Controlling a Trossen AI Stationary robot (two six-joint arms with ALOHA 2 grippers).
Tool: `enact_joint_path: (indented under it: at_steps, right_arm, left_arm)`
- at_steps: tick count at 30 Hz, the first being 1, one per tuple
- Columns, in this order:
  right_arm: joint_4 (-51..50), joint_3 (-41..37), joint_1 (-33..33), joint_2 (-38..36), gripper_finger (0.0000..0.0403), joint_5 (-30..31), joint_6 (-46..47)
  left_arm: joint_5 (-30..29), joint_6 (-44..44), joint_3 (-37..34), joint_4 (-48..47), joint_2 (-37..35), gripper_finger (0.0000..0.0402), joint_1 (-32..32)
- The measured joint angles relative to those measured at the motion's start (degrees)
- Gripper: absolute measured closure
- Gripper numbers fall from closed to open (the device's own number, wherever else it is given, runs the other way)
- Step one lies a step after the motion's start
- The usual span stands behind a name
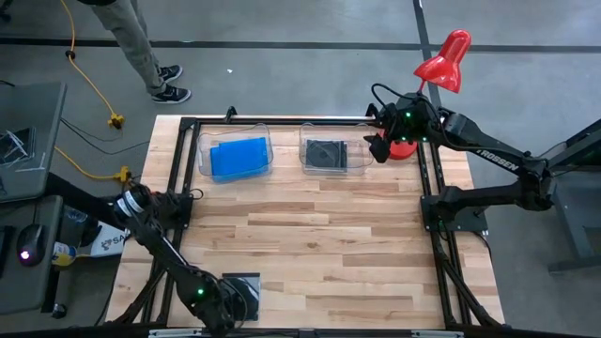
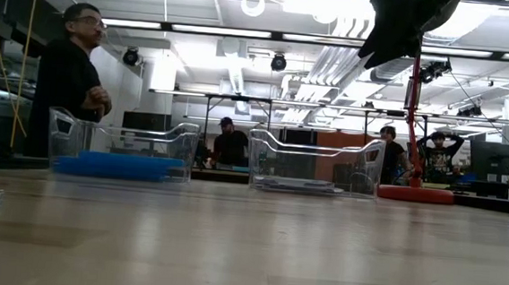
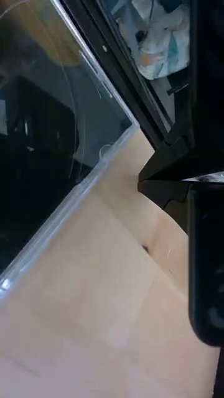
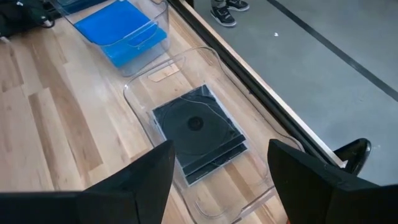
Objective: Pick & place jewel cases by type
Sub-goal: Put the black CD case into the right transparent bin
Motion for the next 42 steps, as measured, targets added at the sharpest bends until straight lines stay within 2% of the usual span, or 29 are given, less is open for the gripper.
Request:
enact_joint_path:
  at_steps: [6,13,25,35,42]
  right_arm:
    - [-0.67,0.00,0.00,-0.02,0.0163,-1.41,-0.02]
    - [-0.71,0.00,0.01,-0.02,0.0163,-4.58,-0.02]
    - [-0.90,0.00,0.00,-0.02,0.0163,-7.92,-1.51]
    - [-0.89,0.00,0.02,-0.02,0.0163,-13.82,0.21]
    - [-0.87,0.00,2.43,-0.01,0.0163,-13.65,1.73]
  left_arm:
    - [-0.03,-0.07,0.09,4.96,1.20,0.0401,0.87]
    - [-3.66,2.45,0.21,6.25,1.28,0.0401,4.81]
    - [-14.08,8.42,0.24,1.77,1.26,0.0401,13.25]
    - [-14.26,25.84,0.13,-0.29,1.26,0.0401,25.43]
    - [-15.04,40.48,-0.07,2.28,1.31,0.0401,33.45]
